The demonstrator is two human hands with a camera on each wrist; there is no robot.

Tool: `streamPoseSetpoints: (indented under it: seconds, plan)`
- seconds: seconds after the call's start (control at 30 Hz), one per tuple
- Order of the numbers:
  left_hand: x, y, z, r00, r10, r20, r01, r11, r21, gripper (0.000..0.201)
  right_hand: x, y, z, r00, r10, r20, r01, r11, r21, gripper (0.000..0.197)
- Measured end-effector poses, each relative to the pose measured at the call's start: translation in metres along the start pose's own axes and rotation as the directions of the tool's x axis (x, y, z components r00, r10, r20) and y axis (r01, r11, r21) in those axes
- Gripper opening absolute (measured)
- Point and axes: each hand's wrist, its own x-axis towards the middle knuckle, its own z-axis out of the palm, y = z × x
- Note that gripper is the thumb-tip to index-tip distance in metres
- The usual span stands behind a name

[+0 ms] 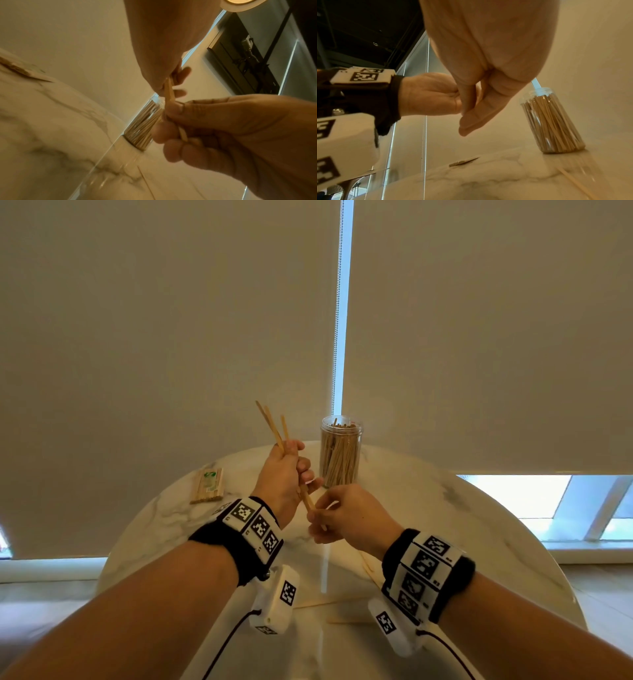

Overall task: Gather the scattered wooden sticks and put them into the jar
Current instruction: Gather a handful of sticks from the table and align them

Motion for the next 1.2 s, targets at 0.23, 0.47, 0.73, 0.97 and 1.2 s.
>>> streamPoseSetpoints:
  seconds: [0.23,0.47,0.73,0.97,1.2]
  plan:
    - [-0.001,-0.002,-0.006,0.999,0.002,-0.033,0.000,0.998,0.059,0.025,-0.002,-0.012,-0.007,0.992,0.071,0.105,-0.060,0.993,-0.099,0.025]
    - [-0.035,-0.001,0.004,0.951,-0.114,0.287,-0.113,0.737,0.666,0.039,0.019,-0.061,-0.050,0.875,-0.332,-0.354,0.273,0.940,-0.207,0.028]
    - [-0.062,-0.007,0.025,0.884,-0.231,0.407,-0.176,0.642,0.747,0.020,0.001,-0.039,-0.045,0.995,-0.062,0.077,0.087,0.920,-0.382,0.056]
    - [-0.064,-0.024,0.000,0.825,-0.398,0.402,-0.438,0.001,0.899,0.044,-0.031,0.003,-0.084,0.945,0.269,-0.186,-0.327,0.771,-0.546,0.057]
    - [-0.075,-0.049,-0.002,0.804,-0.464,0.371,-0.497,-0.183,0.848,0.036,-0.057,0.039,-0.078,0.805,0.564,-0.186,-0.505,0.484,-0.715,0.084]
